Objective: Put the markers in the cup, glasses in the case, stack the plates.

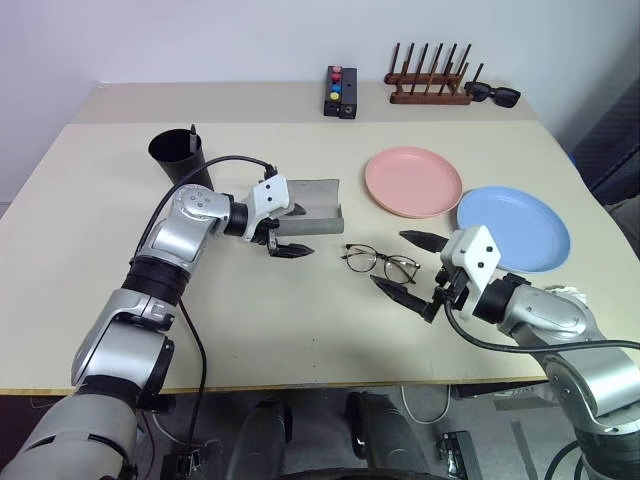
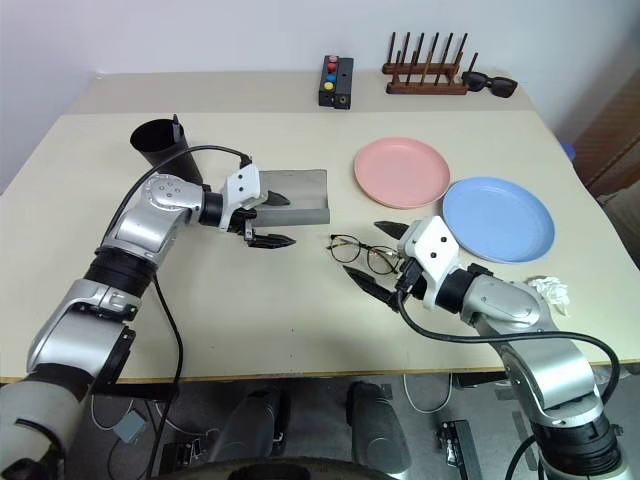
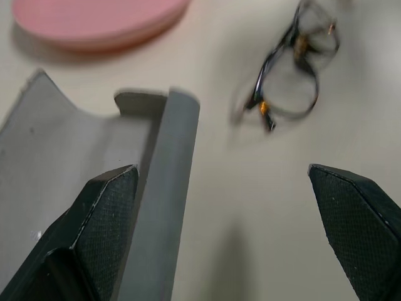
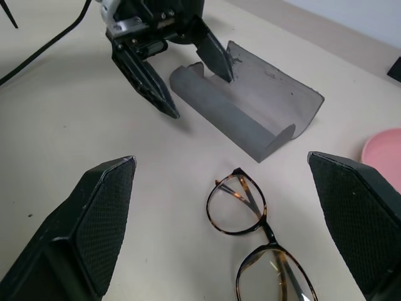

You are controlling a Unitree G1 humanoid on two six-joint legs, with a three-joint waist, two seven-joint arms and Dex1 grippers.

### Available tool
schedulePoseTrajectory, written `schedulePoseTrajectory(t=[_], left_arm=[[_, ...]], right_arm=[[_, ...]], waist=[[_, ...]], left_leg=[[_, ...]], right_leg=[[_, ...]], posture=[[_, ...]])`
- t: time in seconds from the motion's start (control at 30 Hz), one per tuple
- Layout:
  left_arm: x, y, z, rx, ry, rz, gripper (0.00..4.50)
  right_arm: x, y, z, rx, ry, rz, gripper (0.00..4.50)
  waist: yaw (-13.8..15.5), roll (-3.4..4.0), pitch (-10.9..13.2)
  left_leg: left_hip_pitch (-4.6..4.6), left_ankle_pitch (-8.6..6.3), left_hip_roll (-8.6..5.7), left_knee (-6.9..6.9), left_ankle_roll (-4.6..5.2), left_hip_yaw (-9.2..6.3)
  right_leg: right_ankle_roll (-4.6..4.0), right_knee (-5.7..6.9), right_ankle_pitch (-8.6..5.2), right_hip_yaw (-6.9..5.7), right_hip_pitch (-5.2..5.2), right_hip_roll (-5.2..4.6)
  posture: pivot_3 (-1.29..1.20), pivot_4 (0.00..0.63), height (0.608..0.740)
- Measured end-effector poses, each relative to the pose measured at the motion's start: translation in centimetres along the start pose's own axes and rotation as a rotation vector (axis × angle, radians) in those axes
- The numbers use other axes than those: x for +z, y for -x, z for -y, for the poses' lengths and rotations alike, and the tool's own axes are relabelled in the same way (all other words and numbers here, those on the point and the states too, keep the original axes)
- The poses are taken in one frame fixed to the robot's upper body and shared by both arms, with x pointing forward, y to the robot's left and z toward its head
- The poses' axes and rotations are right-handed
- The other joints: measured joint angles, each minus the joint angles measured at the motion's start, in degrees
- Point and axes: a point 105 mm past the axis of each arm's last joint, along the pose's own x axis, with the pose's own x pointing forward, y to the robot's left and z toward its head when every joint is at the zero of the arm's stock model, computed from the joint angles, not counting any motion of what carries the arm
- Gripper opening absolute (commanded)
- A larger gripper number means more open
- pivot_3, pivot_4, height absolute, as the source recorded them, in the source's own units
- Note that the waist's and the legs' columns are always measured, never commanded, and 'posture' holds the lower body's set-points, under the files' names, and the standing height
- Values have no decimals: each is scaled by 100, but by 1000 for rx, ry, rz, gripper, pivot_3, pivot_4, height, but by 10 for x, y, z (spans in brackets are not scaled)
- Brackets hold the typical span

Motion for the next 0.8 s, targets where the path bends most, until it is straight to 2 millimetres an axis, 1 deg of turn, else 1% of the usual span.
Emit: schedulePoseTrajectory(t=[0.2,0.27,0.33,0.43,0.47,0.53,0.8], left_arm=[[-25,11,-17,75,28,-124,4414],[-31,11,-18,83,35,-147,4414],[-34,8,-17,77,31,-150,4414],[-32,3,-14,60,32,-141,3659],[-32,1,-13,56,32,-138,3269],[-31,0,-13,53,31,-136,2227],[-33,1,-14,63,22,-155,2227]], right_arm=[[-1,-4,-8,15,-11,8,4500],[-1,-5,-8,14,-10,9,4500],[-1,-6,-10,19,-14,13,4500],[-1,-8,-12,27,-19,20,4500],[-1,-9,-13,30,-20,22,4500],[0,-10,-14,33,-22,27,4500],[0,-10,-13,34,-15,26,4500]], waist=[[5,0,0],[7,0,0],[19,0,0],[15,0,0],[13,0,0],[11,0,0],[7,0,0]], left_leg=[[0,0,0,0,0,-1],[-1,0,0,0,0,0],[-1,0,0,1,0,-1],[-1,0,0,1,0,-1],[-1,0,0,1,0,-1],[-1,0,0,1,0,-2],[-1,0,0,1,0,-2]], right_leg=[[1,0,0,0,0,0],[2,0,0,0,0,0],[2,0,0,0,1,-1],[2,0,0,0,0,-1],[2,0,0,0,0,-1],[2,1,0,0,0,0],[2,1,1,0,0,-1]], posture=[[0,150,735],[0,150,735],[0,150,735],[0,150,735],[0,150,735],[0,150,735],[0,150,735]])
